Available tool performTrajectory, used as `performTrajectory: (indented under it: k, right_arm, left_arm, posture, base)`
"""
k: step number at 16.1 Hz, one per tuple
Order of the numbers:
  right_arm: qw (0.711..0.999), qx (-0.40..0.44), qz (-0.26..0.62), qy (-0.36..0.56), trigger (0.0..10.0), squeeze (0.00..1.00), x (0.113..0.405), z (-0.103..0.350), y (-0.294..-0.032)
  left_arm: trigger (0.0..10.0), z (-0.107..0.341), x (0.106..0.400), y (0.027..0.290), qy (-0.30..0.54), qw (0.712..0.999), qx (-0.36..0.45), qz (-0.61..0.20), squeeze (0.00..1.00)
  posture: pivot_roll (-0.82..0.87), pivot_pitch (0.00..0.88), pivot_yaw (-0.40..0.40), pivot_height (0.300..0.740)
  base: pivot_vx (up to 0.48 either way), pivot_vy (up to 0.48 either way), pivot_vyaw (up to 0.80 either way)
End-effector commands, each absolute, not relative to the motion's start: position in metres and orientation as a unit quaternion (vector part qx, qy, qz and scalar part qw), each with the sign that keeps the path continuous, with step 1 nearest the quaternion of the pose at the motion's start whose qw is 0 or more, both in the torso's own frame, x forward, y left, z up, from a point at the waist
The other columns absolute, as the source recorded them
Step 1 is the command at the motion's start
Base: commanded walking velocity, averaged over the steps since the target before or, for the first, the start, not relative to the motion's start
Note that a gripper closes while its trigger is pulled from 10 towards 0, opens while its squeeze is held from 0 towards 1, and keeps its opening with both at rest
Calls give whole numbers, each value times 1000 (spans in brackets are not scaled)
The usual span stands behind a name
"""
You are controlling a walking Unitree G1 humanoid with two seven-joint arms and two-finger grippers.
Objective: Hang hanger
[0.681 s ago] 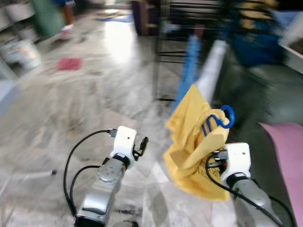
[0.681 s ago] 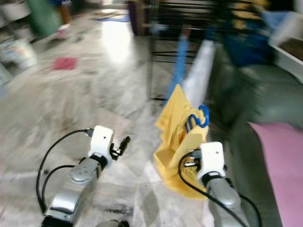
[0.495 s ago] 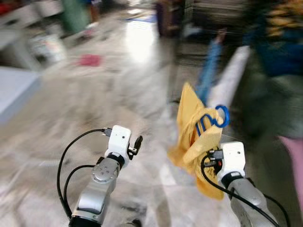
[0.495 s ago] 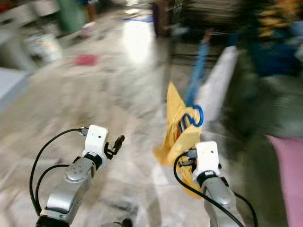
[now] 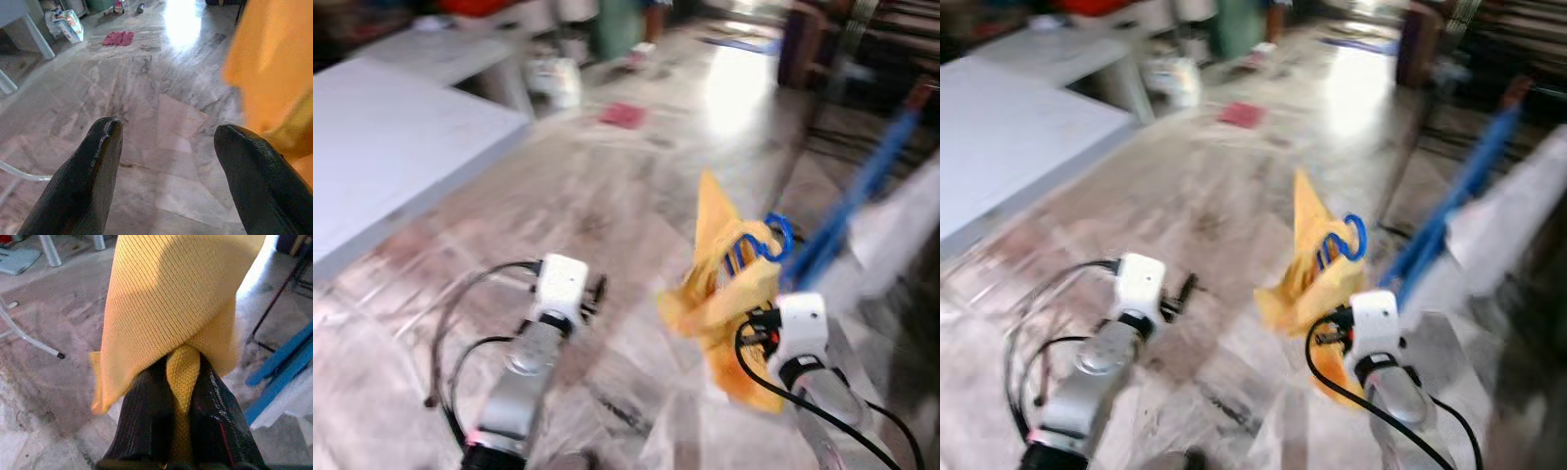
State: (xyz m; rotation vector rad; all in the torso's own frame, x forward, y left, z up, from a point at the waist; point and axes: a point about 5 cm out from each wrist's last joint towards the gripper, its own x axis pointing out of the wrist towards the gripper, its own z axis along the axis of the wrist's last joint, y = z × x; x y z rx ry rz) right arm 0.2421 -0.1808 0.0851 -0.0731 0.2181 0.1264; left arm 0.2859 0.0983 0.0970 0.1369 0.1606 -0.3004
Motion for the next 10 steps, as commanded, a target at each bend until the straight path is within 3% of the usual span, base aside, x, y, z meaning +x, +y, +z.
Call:
performTrajectory:
  k: [1,5,10]
  right_arm:
    - [995,-29,68,72,10000,0,247,100,-176]
    - [995,-24,81,59,10000,0,259,104,-168]
    - [992,-34,109,51,10000,0,267,104,-158]
  left_arm:
    - [10000,106,288,111,67,986,82,-125,0]
    - [10000,108,288,130,62,988,97,-100,0]
    - [10000,108,284,128,65,989,96,-95,0]
  posture:
    - [-68,68,-3,740]
    - [-36,50,-6,740]
    - [-9,46,-18,740]
  base:
    - [0,0,800]
    - [0,0,800]
    - [0,0,800]
